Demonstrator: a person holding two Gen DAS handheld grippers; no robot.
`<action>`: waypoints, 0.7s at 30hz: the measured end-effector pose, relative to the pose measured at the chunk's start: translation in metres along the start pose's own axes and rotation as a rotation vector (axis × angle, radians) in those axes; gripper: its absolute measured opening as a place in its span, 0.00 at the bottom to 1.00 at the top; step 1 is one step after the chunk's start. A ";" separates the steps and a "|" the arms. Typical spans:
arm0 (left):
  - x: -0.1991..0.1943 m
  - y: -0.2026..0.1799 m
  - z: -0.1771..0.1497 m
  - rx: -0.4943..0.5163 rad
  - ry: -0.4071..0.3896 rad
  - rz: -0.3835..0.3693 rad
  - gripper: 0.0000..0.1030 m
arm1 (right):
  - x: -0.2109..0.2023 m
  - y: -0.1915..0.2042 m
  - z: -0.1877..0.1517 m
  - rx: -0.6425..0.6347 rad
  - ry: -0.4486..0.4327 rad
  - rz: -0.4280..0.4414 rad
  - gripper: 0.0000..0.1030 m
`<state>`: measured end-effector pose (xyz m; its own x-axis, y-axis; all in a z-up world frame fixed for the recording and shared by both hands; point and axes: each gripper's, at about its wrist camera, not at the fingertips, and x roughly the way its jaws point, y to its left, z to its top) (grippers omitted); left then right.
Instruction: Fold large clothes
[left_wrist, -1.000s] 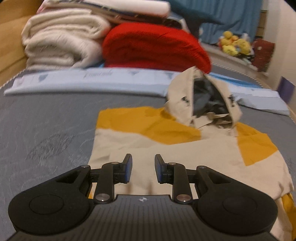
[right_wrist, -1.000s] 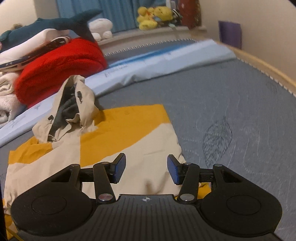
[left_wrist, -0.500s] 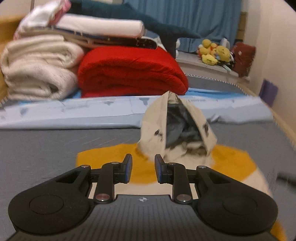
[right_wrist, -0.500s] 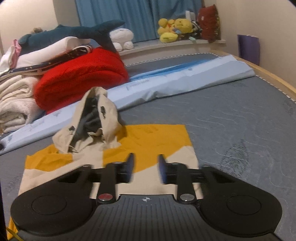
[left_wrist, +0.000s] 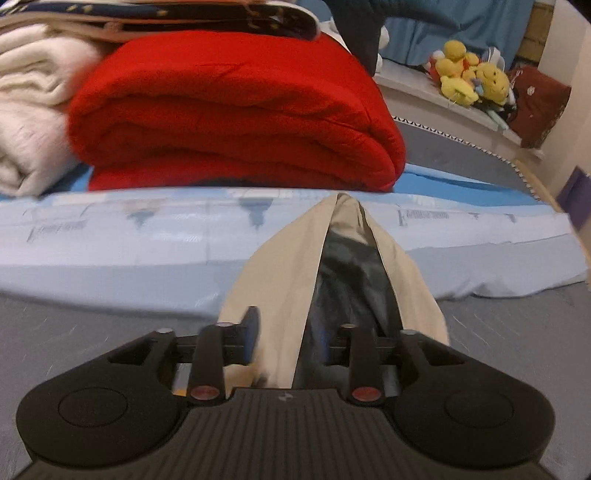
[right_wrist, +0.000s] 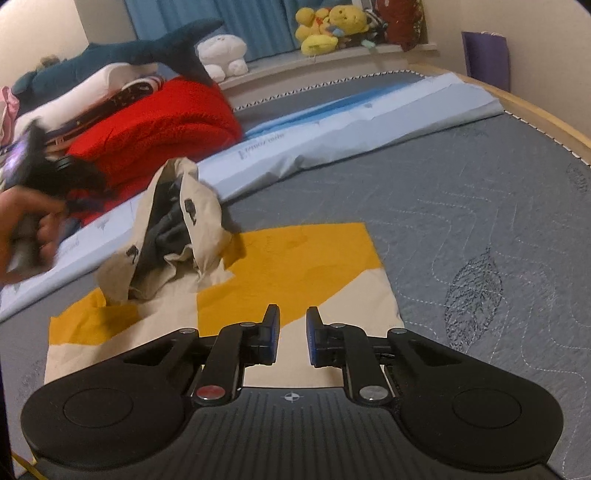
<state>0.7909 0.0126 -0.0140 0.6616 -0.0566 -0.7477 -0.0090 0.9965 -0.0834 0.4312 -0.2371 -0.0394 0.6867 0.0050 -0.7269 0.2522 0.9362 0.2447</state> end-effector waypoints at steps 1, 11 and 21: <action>0.013 -0.005 0.002 0.010 -0.012 0.009 0.62 | 0.002 0.000 0.000 -0.001 0.010 -0.002 0.16; 0.100 -0.040 0.000 0.136 -0.110 0.165 0.48 | 0.012 -0.003 -0.004 -0.007 0.064 -0.009 0.16; -0.059 -0.032 -0.061 0.495 -0.425 0.035 0.02 | 0.004 -0.005 0.002 0.038 0.034 -0.013 0.16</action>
<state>0.7067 -0.0197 -0.0074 0.9070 -0.0950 -0.4103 0.2430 0.9137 0.3257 0.4338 -0.2428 -0.0426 0.6600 0.0058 -0.7512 0.2872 0.9221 0.2594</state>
